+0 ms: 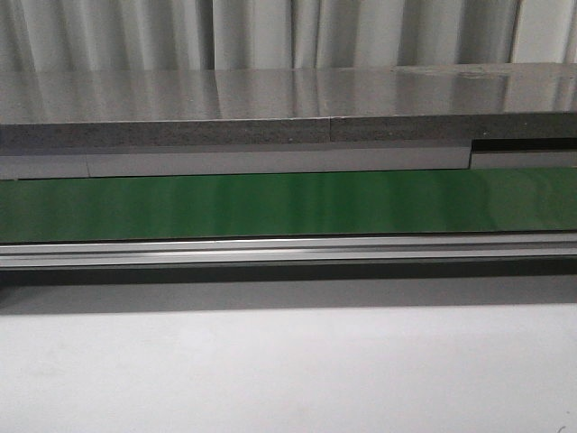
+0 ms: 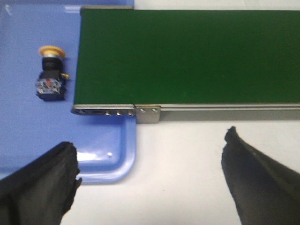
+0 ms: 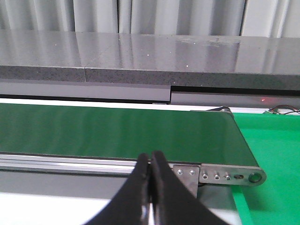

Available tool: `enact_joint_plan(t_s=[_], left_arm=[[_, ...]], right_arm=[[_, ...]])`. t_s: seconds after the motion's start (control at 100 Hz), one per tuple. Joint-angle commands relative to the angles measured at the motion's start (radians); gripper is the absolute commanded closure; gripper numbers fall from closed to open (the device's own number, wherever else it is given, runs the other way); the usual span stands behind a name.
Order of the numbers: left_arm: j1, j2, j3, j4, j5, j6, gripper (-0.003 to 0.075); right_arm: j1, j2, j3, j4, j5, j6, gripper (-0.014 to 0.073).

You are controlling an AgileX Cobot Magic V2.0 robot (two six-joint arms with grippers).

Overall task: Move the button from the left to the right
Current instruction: 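Close the left gripper around the black body of the yellow button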

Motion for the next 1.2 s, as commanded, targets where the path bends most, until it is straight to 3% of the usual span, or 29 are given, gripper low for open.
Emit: enact_joint_plan(t_s=[0.0,0.45,0.78,1.19], left_arm=[[0.029,0.014,-0.073,0.050,-0.059,-0.025,0.0115],[0.294,0.410,-0.336,0.056,-0.060,0.000,0.0115],[0.334,0.733,-0.475,0.058,-0.089,0.000,0.0115],[0.351,0.925,-0.552,0.059,-0.110,0.000,0.0115]], right_arm=[[-0.007,-0.021,-0.015,-0.011,-0.089,-0.001,0.0661],[-0.007,-0.021,-0.015,-0.011,-0.089,-0.001,0.0661],[-0.007,-0.021,-0.015,-0.011,-0.089,-0.001,0.0661],[-0.007,-0.021,-0.015,-0.011,-0.089,-0.001,0.0661]])
